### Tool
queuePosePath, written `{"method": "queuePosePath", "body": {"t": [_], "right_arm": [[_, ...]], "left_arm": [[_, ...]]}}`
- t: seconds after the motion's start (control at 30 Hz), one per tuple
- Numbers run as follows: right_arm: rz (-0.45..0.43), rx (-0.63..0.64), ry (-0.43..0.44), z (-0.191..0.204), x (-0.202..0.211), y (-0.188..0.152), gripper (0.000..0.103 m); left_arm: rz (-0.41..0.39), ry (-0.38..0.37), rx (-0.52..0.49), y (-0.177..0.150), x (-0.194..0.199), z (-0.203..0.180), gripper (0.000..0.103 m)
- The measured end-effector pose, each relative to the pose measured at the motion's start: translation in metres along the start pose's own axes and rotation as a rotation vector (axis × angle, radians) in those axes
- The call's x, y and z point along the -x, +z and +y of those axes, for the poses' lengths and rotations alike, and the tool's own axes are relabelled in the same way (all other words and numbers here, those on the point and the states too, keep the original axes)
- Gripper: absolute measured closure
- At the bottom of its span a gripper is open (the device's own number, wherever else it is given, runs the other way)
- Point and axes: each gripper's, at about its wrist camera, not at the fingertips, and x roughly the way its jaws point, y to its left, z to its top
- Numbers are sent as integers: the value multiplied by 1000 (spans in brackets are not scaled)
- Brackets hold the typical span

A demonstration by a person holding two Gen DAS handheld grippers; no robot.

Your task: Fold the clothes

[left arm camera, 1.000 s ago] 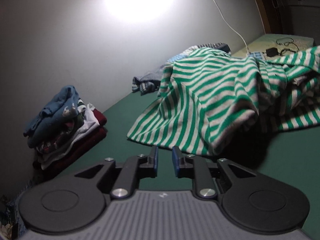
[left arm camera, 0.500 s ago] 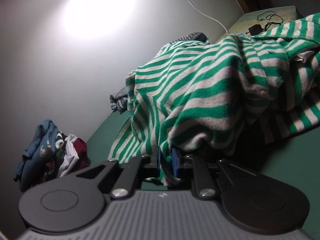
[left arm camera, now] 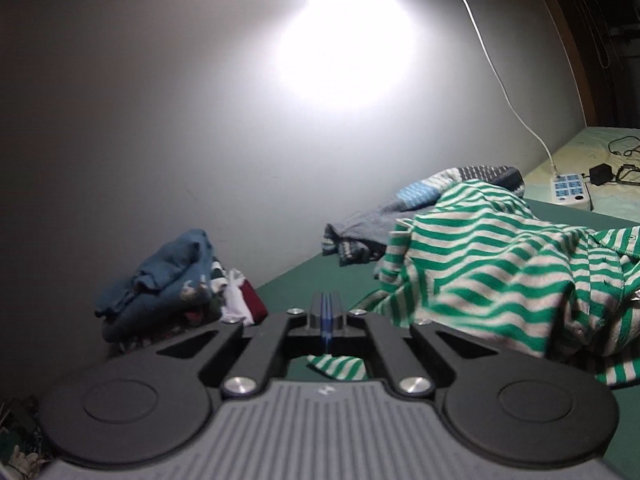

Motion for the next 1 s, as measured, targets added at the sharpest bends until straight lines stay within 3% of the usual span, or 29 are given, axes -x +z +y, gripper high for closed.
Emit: {"method": "queuePosePath", "body": {"t": [0.1, 0.13, 0.17, 0.27, 0.33, 0.43, 0.57, 0.63, 0.73, 0.9, 0.97, 1.0], "right_arm": [[-90, 19, 37, 2, 13, 14, 87], [-105, 37, 13, 4, 13, 17, 87], [-119, 55, -12, 6, 13, 20, 87], [-81, 27, -81, 1, 1, 26, 87], [-56, 4, -102, -3, -3, 24, 87], [-52, 24, -96, 0, -1, 20, 87], [-29, 32, -75, 5, 2, 15, 87], [-17, 37, -70, 6, 4, 11, 84], [12, 56, -65, 8, 5, 1, 76], [46, 85, -70, 13, 2, -16, 38], [70, 102, -62, 15, -3, -21, 33], [77, 107, -77, 15, -5, -23, 33]], "left_arm": [[12, 15, 9, -5, 17, 15, 100], [33, 12, -5, -11, 17, 16, 93], [49, 18, -38, -19, 16, 12, 92], [85, -34, -136, -44, 13, -7, 86], [80, -73, -185, -53, 7, -21, 65], [80, -96, -254, -65, -12, -44, 43], [95, -141, -312, -69, -34, -64, 43], [77, -145, -343, -69, -41, -72, 29], [24, -130, -407, -71, -48, -84, 27], [-28, -172, -445, -62, -47, -99, 15], [-30, -167, -457, -59, -52, -106, 24], [-14, -168, -460, -58, -57, -108, 37]]}}
